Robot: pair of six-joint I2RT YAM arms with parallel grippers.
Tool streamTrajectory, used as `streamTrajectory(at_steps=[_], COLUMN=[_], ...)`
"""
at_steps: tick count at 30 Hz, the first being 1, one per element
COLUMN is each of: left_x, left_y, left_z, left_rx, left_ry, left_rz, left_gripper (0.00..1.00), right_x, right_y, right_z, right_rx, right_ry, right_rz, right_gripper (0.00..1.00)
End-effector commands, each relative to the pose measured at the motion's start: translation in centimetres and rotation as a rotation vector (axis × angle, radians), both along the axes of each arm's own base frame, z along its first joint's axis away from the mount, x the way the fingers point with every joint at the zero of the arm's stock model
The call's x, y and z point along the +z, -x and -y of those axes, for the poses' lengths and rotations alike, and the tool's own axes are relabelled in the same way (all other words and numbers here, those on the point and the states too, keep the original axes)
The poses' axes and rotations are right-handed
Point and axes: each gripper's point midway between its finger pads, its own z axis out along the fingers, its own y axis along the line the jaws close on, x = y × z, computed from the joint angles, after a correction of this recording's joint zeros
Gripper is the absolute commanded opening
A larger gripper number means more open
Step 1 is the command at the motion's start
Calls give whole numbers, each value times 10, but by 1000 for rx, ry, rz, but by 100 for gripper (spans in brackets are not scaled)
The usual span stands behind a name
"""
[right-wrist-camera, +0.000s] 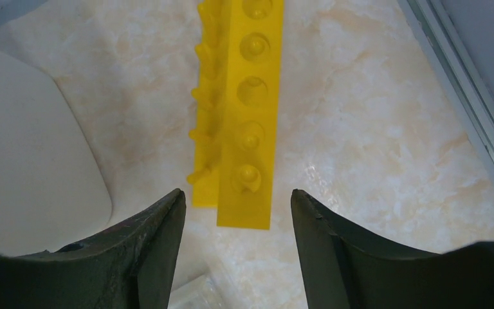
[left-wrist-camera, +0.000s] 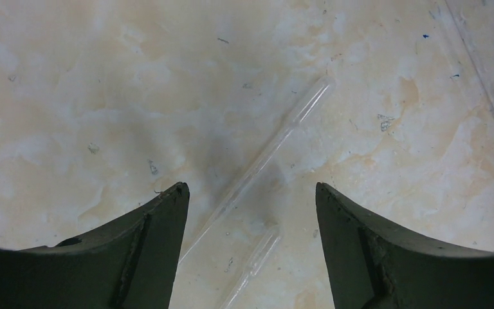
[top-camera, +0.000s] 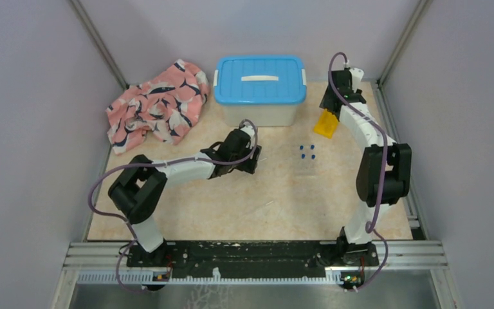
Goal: Organize the chemistry lab equipment
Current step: Pick up the test tube rack from the center of the board.
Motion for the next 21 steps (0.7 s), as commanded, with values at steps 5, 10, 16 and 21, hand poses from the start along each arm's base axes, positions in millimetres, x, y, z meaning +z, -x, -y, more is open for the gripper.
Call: streamTrajectory(at_steps=[5,10,16,21], left_x=[-3,-11,-23,-29], left_y=[-11,-16,-21,-24], left_z=[18,23,23,24], left_rx=[-91,-120,-119,-124], left_ry=[-74,-153,-234,-258], left_rz=[65,104,132,143], left_gripper=[78,77,76,73], right_x=[24,24,20,11], right_y=[-40,-50,-63,-65], right_z=[18,23,22,25], right_rx=[-53,-55,-48,-57], right_ry=[3,15,21,35], right_rz=[94,86,70,33], right_gripper=[62,63,63,63])
